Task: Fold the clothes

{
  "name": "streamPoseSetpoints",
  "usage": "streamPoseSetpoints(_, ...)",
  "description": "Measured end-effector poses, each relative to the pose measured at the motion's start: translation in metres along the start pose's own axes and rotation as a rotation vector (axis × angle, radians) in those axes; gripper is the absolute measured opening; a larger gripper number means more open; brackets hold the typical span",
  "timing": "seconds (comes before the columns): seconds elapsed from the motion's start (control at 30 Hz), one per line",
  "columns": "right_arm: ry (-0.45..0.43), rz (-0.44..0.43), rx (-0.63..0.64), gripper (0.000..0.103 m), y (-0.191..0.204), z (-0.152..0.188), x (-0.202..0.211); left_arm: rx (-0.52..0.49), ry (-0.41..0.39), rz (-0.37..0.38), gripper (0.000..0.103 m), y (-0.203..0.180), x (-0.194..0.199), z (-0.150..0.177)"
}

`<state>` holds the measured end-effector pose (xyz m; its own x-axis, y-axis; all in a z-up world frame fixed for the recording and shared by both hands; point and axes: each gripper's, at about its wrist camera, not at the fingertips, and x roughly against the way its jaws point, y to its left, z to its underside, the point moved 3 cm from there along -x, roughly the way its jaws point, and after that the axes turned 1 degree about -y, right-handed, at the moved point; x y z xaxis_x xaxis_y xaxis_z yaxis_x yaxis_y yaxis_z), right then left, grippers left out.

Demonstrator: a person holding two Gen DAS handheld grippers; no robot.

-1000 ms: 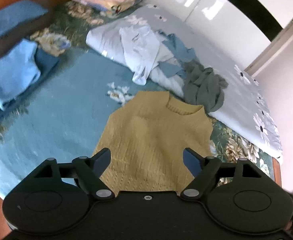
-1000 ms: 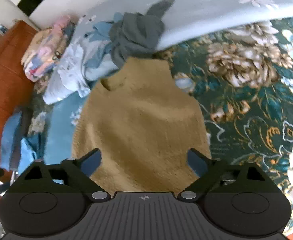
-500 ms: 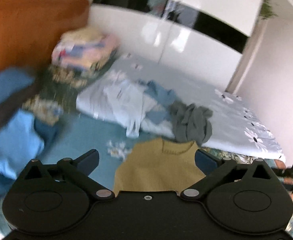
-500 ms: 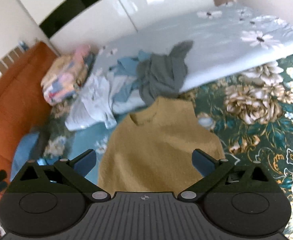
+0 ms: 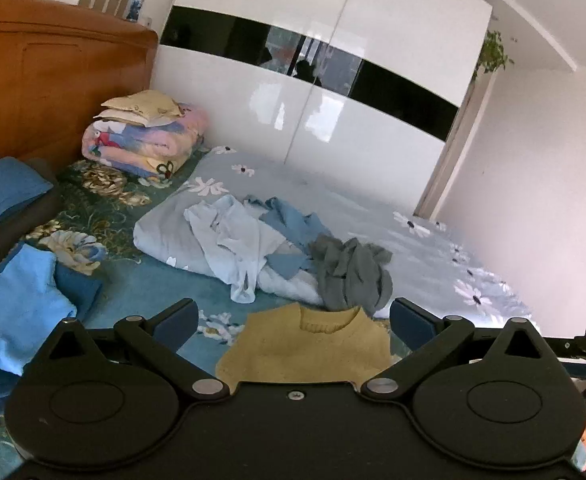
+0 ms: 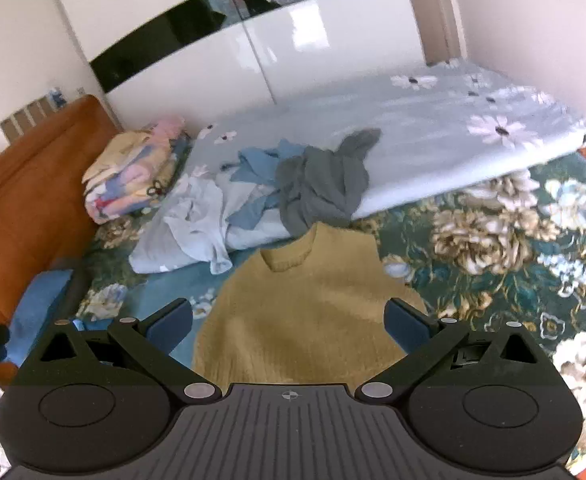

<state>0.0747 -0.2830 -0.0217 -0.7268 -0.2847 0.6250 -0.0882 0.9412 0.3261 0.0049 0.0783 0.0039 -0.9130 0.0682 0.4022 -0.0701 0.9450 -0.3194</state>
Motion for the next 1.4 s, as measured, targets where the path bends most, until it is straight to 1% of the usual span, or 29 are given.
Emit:
streamPoseSetpoints(0.07,0.001,0.011,0.007,0.103,0.001,0.001,0.005,-0.002,-0.002,0.011,0.101,-0.001,0.001,0.002)
streamPoseSetpoints(0.23,-0.002,0.022,-0.011,0.103,-0.004,0.003,0.015,-0.016,0.025,0.052,0.101,-0.002,-0.002,0.006)
streamPoseSetpoints(0.33,-0.009,0.032,-0.004,0.103,-0.005,0.003,0.017,-0.002,0.009,0.086,0.101,0.001,-0.005,0.008)
streamPoseSetpoints(0.4,-0.012,0.040,0.009,0.103,-0.006,0.003,0.016,0.006,0.006,0.094,0.101,0.002,-0.010,0.010)
streamPoseSetpoints(0.47,-0.008,0.054,0.027,0.103,-0.007,0.003,0.014,0.010,0.007,0.091,0.101,0.001,-0.016,0.012)
streamPoseSetpoints(0.53,-0.004,0.062,0.026,0.103,-0.011,0.002,0.010,0.012,0.024,0.085,0.101,-0.001,-0.024,0.015)
streamPoseSetpoints(0.67,0.013,0.060,0.004,0.103,-0.026,0.004,-0.004,-0.030,0.051,0.054,0.101,-0.011,-0.043,0.019)
streamPoseSetpoints(0.83,0.081,0.063,-0.020,0.102,-0.054,0.003,-0.039,-0.047,0.107,-0.001,0.101,-0.022,-0.081,0.022)
streamPoseSetpoints(1.0,0.146,0.057,-0.065,0.096,-0.091,-0.006,-0.092,-0.053,0.201,-0.095,0.101,-0.031,-0.132,0.027)
streamPoseSetpoints(1.07,0.174,0.057,-0.084,0.093,-0.107,-0.012,-0.116,-0.049,0.248,-0.135,0.101,-0.035,-0.157,0.029)
streamPoseSetpoints(1.17,0.212,0.046,-0.103,0.085,-0.128,-0.020,-0.154,-0.053,0.298,-0.177,0.101,-0.041,-0.194,0.031)
streamPoseSetpoints(1.2,0.223,0.040,-0.107,0.084,-0.134,-0.023,-0.167,-0.056,0.318,-0.192,0.101,-0.042,-0.207,0.032)
streamPoseSetpoints(1.27,0.246,0.029,-0.114,0.077,-0.144,-0.027,-0.192,-0.063,0.356,-0.221,0.101,-0.044,-0.234,0.033)
streamPoseSetpoints(1.4,0.295,0.002,-0.134,0.068,-0.157,-0.032,-0.240,-0.082,0.410,-0.255,0.101,-0.042,-0.283,0.036)
